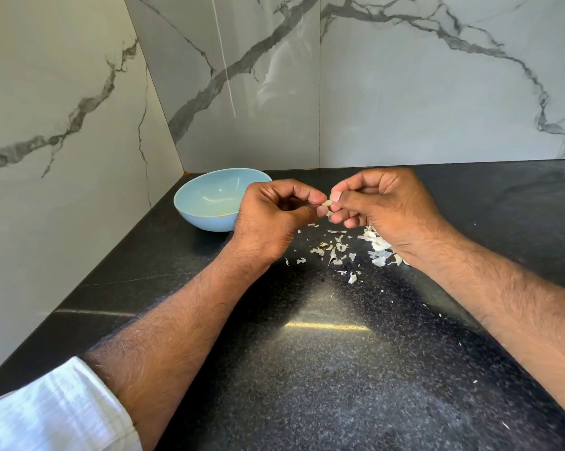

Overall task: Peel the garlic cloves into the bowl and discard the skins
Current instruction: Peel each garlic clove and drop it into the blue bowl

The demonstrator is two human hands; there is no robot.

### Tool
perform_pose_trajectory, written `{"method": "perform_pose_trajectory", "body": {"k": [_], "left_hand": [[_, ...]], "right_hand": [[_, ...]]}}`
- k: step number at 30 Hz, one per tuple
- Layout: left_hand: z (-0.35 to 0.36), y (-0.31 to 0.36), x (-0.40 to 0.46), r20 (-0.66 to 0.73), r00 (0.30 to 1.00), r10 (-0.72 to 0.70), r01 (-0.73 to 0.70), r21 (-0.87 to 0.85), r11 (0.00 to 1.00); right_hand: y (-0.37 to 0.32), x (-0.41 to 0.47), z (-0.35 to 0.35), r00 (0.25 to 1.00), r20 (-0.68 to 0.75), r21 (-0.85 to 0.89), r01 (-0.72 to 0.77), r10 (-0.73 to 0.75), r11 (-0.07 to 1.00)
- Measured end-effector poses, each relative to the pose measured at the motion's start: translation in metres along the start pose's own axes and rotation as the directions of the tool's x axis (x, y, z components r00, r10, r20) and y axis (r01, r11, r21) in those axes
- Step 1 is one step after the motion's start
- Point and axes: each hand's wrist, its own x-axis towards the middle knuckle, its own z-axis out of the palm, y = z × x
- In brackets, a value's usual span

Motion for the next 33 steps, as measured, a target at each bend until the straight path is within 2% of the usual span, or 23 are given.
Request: {"method": "perform_pose_trajectory", "body": {"k": [5,9,13,20,30,33], "left_hand": [[0.0012,-0.0013,0.0006,0.014,0.999,0.034,-0.034,0.019,0.999],[0.0001,-0.0014,-0.0003,0.04,0.999,0.008,-0.009,0.037,0.999],[-0.0002,-0.0016,-0.0002,0.039,0.999,-0.017,0.015,0.063,0.998],[-0.002,-0.0028,0.0003,0.069,0.997,0.023,-0.035,0.167,0.985],[-0.003,-0.0022,-0.0001,0.094,0.993,0.069,-0.092,0.261,0.961],[-0.0027,-0.0031,-0.0001,0.101,0.992,0.075,-0.1,0.268,0.958]], "right_hand": [[-0.0019,0.0008,-0.0028,0.991,0.019,0.152,-0.133,0.131,0.979],[-0.0017,0.0009,-0.0026,0.994,0.022,0.164,-0.11,0.108,0.98],[-0.0011,-0.0003,-0.0024,0.999,0.019,0.105,-0.052,0.05,0.993],[0.0012,-0.0004,-0.0033,0.998,-0.016,-0.067,0.06,-0.061,0.996],[0.0005,-0.0044,0.0002,0.984,0.025,-0.332,0.173,-0.175,0.927],[-0.0006,-0.0061,0.0011,0.98,0.027,-0.348,0.192,-0.195,0.918]]}}
